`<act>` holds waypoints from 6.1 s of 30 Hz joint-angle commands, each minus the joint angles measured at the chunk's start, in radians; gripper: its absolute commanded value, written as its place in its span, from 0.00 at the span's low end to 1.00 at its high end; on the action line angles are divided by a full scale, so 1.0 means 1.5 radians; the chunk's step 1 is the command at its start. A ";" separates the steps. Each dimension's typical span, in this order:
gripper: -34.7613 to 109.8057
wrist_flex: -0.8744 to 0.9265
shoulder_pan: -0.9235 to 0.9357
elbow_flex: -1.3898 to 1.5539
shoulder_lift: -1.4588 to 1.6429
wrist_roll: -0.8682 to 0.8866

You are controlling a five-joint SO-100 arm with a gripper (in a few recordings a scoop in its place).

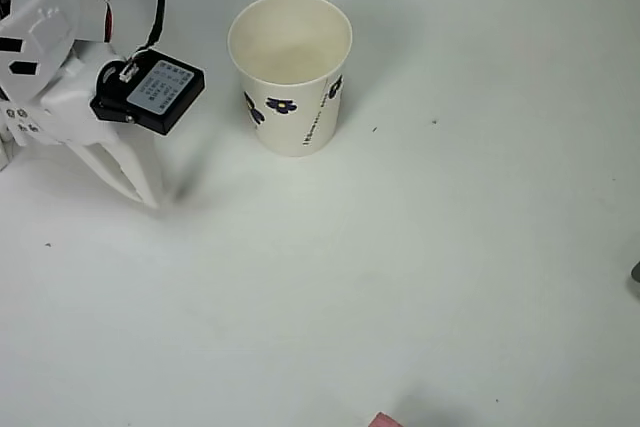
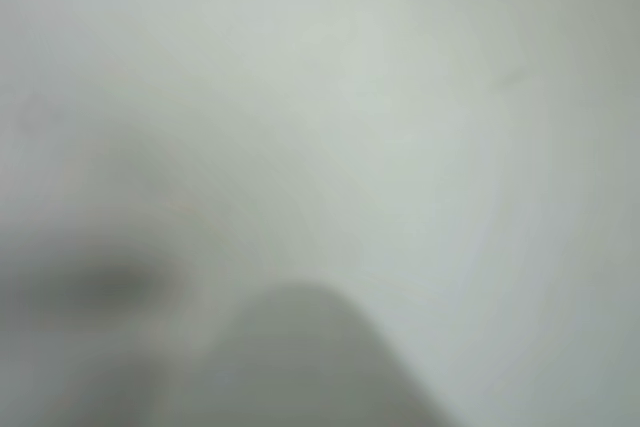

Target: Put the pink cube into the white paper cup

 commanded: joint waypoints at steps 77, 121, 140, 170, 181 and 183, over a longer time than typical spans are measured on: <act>0.24 0.323 0.096 -2.026 -1.542 -0.208; 0.50 0.204 0.073 -2.177 -1.714 -0.295; 0.52 0.147 0.081 -2.185 -1.759 -0.333; 0.36 0.324 0.031 -2.198 -1.653 -0.355; 0.36 0.325 -0.033 -1.963 -1.357 -0.334; 0.36 0.325 -0.053 -1.911 -1.306 -0.326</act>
